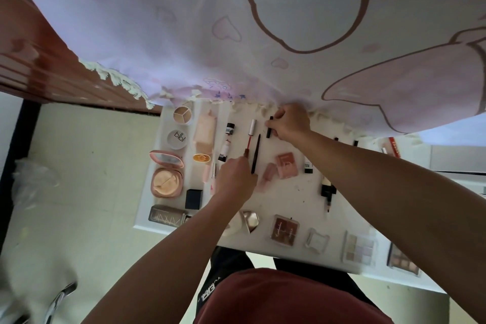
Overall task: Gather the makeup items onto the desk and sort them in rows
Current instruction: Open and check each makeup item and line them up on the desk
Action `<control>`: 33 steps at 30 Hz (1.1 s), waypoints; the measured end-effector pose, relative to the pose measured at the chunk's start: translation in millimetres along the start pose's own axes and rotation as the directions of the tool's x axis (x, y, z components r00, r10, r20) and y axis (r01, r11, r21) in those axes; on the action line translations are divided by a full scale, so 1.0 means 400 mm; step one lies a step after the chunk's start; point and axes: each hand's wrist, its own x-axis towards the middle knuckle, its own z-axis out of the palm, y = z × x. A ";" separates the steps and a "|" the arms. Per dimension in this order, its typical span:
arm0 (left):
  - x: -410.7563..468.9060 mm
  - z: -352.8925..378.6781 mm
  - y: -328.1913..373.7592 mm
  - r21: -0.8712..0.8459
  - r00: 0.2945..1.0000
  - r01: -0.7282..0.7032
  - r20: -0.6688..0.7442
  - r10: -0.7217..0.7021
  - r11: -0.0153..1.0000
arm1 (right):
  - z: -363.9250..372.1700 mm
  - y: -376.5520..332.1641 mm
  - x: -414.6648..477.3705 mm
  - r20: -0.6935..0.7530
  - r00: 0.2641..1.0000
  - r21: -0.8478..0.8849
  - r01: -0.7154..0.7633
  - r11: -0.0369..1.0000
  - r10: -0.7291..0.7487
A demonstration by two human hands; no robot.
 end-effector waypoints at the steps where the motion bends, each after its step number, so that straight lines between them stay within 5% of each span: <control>1: -0.005 -0.005 -0.003 0.007 1.000 -0.005 -0.003 0.005 1.000 | -0.006 0.003 -0.007 -0.002 1.000 -0.016 0.004 1.000 -0.004; 20: -0.118 -0.101 -0.144 0.065 0.975 -0.211 -0.061 0.215 0.975 | 0.044 0.077 -0.280 0.050 0.993 -0.541 0.114 0.833 -0.104; 24: -0.135 -0.121 -0.177 0.037 0.960 -0.273 -0.048 0.275 0.961 | 0.040 0.071 -0.297 -0.007 1.000 -0.322 -0.007 0.947 0.005; 26: -0.141 -0.137 -0.182 0.008 0.947 -0.317 -0.050 0.317 0.948 | 0.022 0.067 -0.317 -0.028 0.997 -0.010 -0.070 0.997 0.070; 29: -0.149 -0.169 -0.166 -0.098 0.933 -0.358 -0.078 0.352 0.929 | -0.026 0.033 -0.377 0.077 0.991 0.494 -0.134 0.859 0.110; 33: -0.170 -0.230 -0.120 -0.483 0.938 -0.309 -0.015 0.346 0.819 | -0.089 -0.019 -0.482 0.190 0.981 0.687 -0.113 0.718 -0.027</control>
